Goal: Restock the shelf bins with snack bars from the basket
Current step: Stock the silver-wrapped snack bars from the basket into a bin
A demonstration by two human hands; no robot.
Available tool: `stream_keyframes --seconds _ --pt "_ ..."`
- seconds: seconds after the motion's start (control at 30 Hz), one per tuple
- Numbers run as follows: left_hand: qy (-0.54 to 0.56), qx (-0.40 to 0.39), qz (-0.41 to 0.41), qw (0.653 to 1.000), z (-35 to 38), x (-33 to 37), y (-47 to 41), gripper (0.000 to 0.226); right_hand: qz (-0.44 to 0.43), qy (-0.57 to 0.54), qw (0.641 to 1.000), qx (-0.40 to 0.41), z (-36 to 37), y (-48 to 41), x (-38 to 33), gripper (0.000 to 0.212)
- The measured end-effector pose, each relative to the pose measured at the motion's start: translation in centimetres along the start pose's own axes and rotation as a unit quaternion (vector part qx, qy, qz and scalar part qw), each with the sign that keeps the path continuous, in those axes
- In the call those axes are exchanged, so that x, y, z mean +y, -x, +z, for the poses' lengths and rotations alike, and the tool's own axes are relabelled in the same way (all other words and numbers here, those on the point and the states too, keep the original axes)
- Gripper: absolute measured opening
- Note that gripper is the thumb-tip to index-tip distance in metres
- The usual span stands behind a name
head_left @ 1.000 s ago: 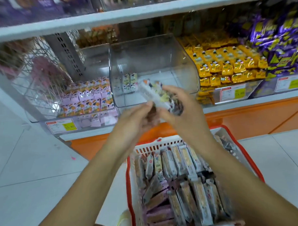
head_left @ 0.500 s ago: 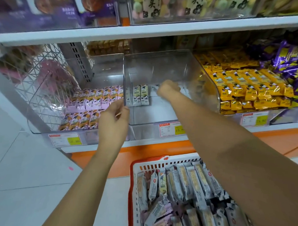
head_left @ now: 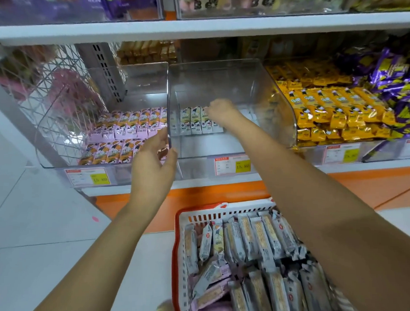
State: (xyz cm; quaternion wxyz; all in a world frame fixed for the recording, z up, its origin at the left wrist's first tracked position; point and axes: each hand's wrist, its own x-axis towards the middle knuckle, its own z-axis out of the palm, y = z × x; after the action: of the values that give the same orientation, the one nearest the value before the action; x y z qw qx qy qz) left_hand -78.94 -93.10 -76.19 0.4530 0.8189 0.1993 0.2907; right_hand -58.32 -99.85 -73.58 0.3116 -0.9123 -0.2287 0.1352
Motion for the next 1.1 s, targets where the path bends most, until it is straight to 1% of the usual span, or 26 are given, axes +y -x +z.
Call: stream_keyframes --seconds 0.03,0.1,0.17,0.23,0.3,0.33,0.37,0.43,0.47,0.5,0.57,0.63,0.7,0.73,0.8,0.9,0.93,1.0,1.07,1.1 --pt "-0.002 0.014 0.020 1.000 -0.1 0.2 0.8 0.043 -0.034 -0.006 0.998 0.046 -0.4 1.5 0.3 0.030" --pt "0.005 0.046 0.070 0.996 -0.3 0.9 2.4 0.047 -0.120 -0.021 0.982 0.141 -1.0 6.1 1.2 0.018" --pt "-0.001 0.051 0.112 0.992 -0.6 1.3 3.7 0.041 -0.173 -0.042 0.965 0.194 -1.3 12.1 2.4 0.017" --pt "-0.015 0.003 0.102 0.995 -0.7 1.1 4.6 0.022 -0.175 -0.022 0.966 0.190 -0.8 17.2 4.6 0.023" --pt "-0.047 -0.090 0.037 0.994 -0.4 0.4 5.5 0.019 -0.130 0.029 0.980 0.146 1.1 20.6 7.9 0.021" --pt "-0.088 -0.145 0.000 0.985 -0.1 0.0 6.0 0.018 -0.092 0.057 0.988 0.110 2.5 21.6 9.8 0.017" --pt "-0.142 -0.200 -0.028 0.969 0.2 -0.7 6.7 0.016 -0.041 0.087 0.993 0.066 4.0 22.3 11.5 0.020" --pt "-0.246 -0.294 -0.069 0.921 0.8 -2.2 8.0 0.018 0.059 0.143 0.988 -0.028 6.9 23.1 14.6 0.046" --pt "-0.290 -0.339 -0.088 0.891 1.0 -2.9 8.6 0.021 0.089 0.167 0.981 -0.052 8.1 23.5 15.7 0.057" --pt "-0.328 -0.380 -0.104 0.859 1.1 -3.5 9.1 0.022 0.102 0.184 0.976 -0.054 8.9 23.7 16.3 0.062" --pt "-0.385 -0.440 -0.131 0.801 1.0 -4.6 10.1 0.023 0.084 0.178 0.980 -0.039 10.5 24.0 16.7 0.058" --pt "-0.396 -0.481 -0.148 0.768 0.8 -5.0 10.8 0.030 0.070 0.126 0.988 -0.052 12.4 23.9 16.6 0.055" --pt "-0.389 -0.521 -0.152 0.745 0.7 -5.3 11.5 0.035 0.087 0.113 0.987 -0.081 14.5 23.9 16.1 0.061" --pt "-0.383 -0.533 -0.155 0.738 0.6 -5.5 11.7 0.035 0.108 0.103 0.985 -0.086 15.4 23.9 16.2 0.064" --pt "-0.372 -0.538 -0.168 0.738 0.7 -6.1 12.0 0.038 0.156 0.069 0.982 -0.076 16.7 23.6 16.4 0.070" --pt "-0.364 -0.530 -0.190 0.742 0.8 -7.2 12.0 0.039 0.198 0.111 0.970 -0.086 17.6 22.9 16.7 0.085" --pt "-0.359 -0.529 -0.194 0.744 0.9 -7.4 12.0 0.039 0.212 0.118 0.967 -0.077 17.8 22.6 16.6 0.086" --pt "-0.349 -0.529 -0.198 0.748 0.9 -7.6 11.8 0.037 0.227 0.145 0.962 -0.050 17.9 21.9 16.6 0.082" --pt "-0.340 -0.527 -0.196 0.754 0.8 -7.6 11.7 0.029 0.246 0.179 0.952 -0.023 17.6 21.1 16.8 0.079" --pt "-0.335 -0.527 -0.193 0.757 0.7 -7.6 11.7 0.029 0.253 0.200 0.946 -0.011 17.4 20.8 17.2 0.079"
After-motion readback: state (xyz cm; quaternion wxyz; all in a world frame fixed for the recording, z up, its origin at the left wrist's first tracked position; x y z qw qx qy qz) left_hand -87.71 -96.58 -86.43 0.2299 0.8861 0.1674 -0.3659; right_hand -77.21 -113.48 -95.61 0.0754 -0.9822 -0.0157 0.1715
